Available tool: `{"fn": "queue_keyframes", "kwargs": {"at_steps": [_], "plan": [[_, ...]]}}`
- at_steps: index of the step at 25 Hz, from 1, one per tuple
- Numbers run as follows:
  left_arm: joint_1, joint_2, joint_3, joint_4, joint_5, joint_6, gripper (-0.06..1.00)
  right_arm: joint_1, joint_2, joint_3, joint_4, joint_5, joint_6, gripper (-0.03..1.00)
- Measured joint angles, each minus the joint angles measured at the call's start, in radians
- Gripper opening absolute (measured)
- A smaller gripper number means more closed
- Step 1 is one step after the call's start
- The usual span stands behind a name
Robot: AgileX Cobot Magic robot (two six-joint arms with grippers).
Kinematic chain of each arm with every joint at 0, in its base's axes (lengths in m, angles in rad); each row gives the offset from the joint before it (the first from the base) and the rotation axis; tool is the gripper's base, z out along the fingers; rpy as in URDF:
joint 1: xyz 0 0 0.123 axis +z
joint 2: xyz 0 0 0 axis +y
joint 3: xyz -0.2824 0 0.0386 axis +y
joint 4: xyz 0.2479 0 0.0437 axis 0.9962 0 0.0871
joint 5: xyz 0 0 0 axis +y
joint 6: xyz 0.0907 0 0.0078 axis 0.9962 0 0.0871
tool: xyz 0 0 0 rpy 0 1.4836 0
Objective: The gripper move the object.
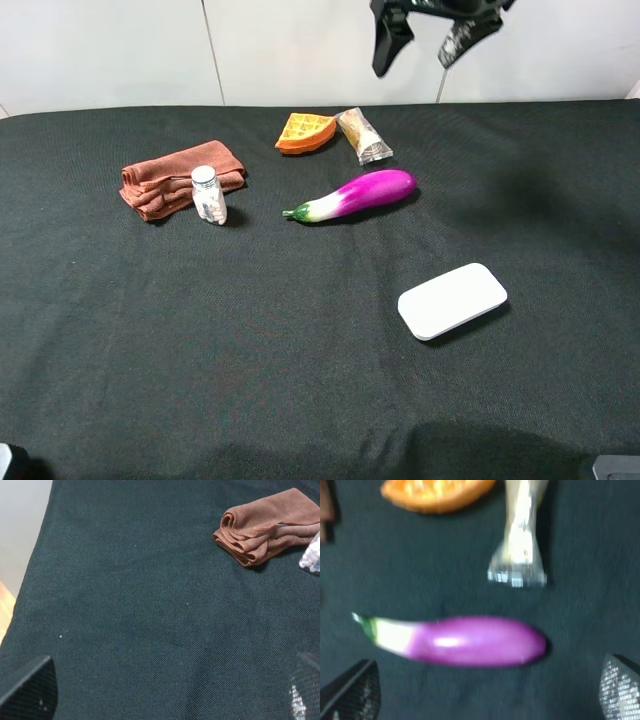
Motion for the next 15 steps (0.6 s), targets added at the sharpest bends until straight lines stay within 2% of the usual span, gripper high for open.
{"fn": "queue_keyframes", "kwargs": {"at_steps": [10, 15], "plan": [[0.0, 0.0, 0.0, 0.0, 0.0, 0.0, 0.95, 0.0, -0.226, 0.362, -0.042, -0.004, 0.0, 0.66], [0.0, 0.0, 0.0, 0.0, 0.0, 0.0, 0.95, -0.029, -0.372, 0.534, -0.044, -0.05, 0.001, 0.66]]}}
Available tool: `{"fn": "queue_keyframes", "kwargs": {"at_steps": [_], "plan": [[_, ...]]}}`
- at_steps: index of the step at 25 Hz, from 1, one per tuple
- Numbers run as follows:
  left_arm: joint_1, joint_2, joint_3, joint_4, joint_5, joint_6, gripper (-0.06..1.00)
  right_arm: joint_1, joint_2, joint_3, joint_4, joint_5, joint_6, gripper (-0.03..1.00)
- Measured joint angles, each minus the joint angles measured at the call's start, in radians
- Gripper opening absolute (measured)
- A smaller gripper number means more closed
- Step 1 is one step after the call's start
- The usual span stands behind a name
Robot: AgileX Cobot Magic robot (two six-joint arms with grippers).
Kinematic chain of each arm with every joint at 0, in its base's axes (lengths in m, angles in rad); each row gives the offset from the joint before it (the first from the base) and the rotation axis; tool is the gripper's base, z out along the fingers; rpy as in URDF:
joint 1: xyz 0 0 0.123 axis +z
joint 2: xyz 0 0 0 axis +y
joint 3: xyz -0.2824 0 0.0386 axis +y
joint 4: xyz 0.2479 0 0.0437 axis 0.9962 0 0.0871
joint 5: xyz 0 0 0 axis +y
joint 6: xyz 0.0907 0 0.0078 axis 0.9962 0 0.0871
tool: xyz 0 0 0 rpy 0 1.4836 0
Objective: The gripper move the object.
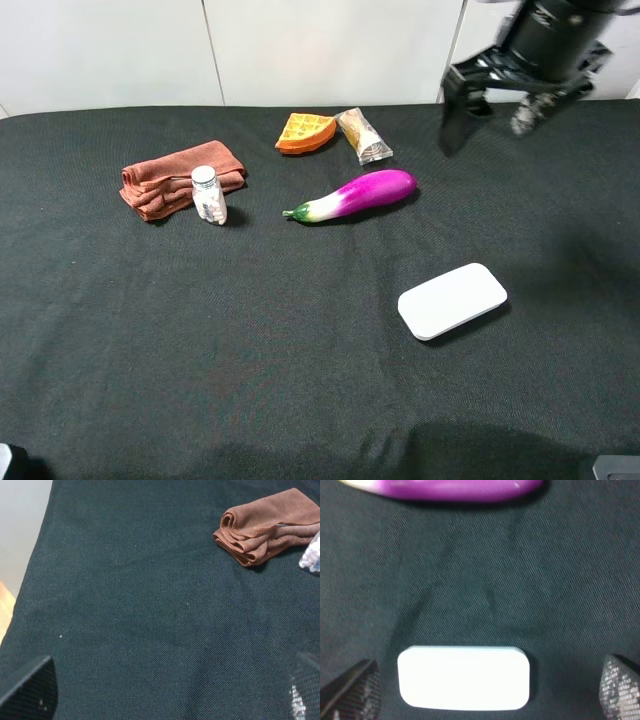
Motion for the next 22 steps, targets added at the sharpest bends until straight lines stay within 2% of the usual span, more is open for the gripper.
{"fn": "queue_keyframes", "kwargs": {"at_steps": [6, 16, 22], "plan": [[0.0, 0.0, 0.0, 0.0, 0.0, 0.0, 0.95, -0.098, -0.184, 0.211, -0.024, -0.074, 0.003, 0.66], [0.0, 0.0, 0.0, 0.0, 0.0, 0.0, 0.95, -0.358, -0.575, 0.559, -0.05, -0.262, 0.003, 0.66], [0.0, 0.0, 0.0, 0.0, 0.0, 0.0, 0.95, -0.418, -0.807, 0.715, -0.052, -0.288, 0.004, 0.66]]}}
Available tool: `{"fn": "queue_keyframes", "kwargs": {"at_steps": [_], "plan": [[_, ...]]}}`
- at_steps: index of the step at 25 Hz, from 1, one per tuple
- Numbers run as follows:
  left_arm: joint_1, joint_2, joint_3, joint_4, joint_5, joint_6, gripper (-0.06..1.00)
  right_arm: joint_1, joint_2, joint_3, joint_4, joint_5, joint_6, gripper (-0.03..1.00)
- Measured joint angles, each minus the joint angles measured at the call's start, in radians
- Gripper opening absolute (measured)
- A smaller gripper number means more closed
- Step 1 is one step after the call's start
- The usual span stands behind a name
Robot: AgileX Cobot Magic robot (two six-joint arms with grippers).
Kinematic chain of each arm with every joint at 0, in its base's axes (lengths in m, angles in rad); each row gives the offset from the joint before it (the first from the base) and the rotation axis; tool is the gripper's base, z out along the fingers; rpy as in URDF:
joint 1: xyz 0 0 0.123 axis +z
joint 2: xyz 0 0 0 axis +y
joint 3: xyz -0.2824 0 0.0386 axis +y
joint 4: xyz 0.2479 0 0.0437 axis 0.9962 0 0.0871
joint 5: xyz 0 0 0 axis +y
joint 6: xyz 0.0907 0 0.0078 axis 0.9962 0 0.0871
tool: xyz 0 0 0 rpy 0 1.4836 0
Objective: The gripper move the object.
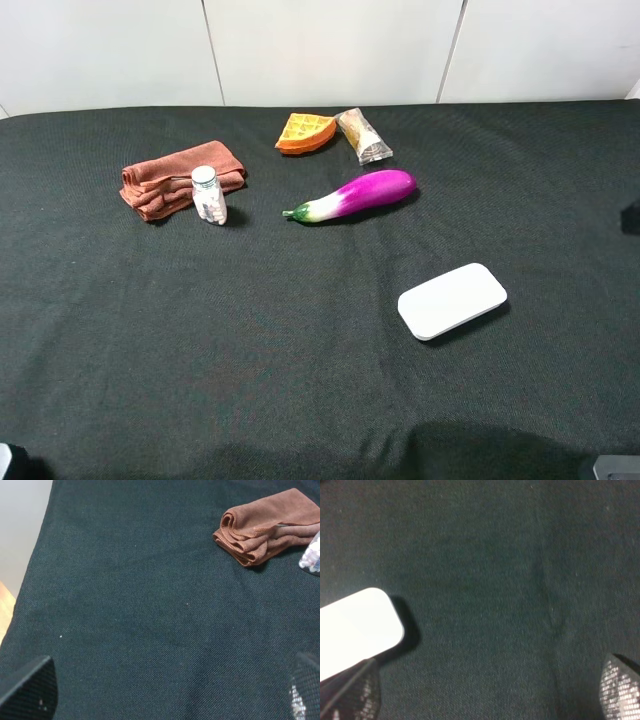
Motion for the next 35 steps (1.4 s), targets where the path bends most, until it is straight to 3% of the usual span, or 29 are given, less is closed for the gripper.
{"fn": "queue_keyframes", "kwargs": {"at_steps": [14, 23, 30, 35], "plan": [[0.0, 0.0, 0.0, 0.0, 0.0, 0.0, 0.95, -0.001, -0.479, 0.061, -0.001, -0.018, 0.058, 0.66], [0.0, 0.0, 0.0, 0.0, 0.0, 0.0, 0.95, -0.001, -0.578, 0.061, -0.053, 0.156, 0.104, 0.66], [0.0, 0.0, 0.0, 0.0, 0.0, 0.0, 0.95, -0.001, -0.788, 0.079, -0.07, 0.144, 0.091, 0.66], [0.0, 0.0, 0.0, 0.0, 0.0, 0.0, 0.95, 0.002, -0.811, 0.079, -0.07, 0.139, 0.082, 0.66]]}}
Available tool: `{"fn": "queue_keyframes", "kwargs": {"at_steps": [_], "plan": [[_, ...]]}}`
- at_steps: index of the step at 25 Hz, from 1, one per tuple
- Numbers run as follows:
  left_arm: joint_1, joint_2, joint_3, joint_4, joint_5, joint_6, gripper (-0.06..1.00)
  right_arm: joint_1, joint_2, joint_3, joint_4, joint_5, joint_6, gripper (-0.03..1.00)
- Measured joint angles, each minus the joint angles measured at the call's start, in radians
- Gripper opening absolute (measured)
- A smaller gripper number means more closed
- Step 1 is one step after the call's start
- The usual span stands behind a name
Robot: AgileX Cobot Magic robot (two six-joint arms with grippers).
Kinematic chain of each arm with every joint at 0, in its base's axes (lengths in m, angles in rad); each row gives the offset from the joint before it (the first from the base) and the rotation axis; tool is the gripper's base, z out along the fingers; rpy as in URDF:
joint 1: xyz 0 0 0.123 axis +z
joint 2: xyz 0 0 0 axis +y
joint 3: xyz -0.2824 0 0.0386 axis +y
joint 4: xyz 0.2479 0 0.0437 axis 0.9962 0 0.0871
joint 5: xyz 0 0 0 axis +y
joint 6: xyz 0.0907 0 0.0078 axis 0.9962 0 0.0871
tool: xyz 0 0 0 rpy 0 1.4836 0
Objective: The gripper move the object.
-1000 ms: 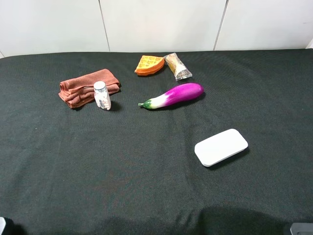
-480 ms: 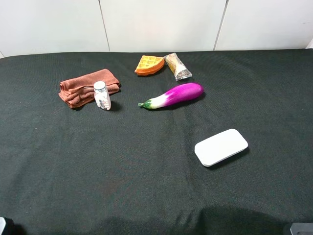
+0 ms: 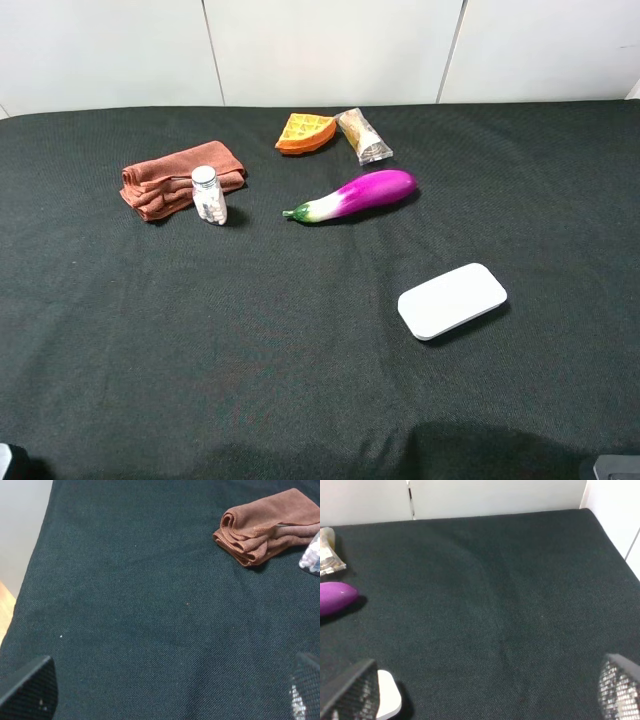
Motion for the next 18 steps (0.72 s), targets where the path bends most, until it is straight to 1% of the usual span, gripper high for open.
{"fn": "queue_keyframes", "kwargs": {"at_steps": [18], "plan": [[0.0, 0.0, 0.0, 0.002, 0.0, 0.0, 0.95, 0.011, 0.0, 0.0, 0.0, -0.001, 0.0, 0.66]]}}
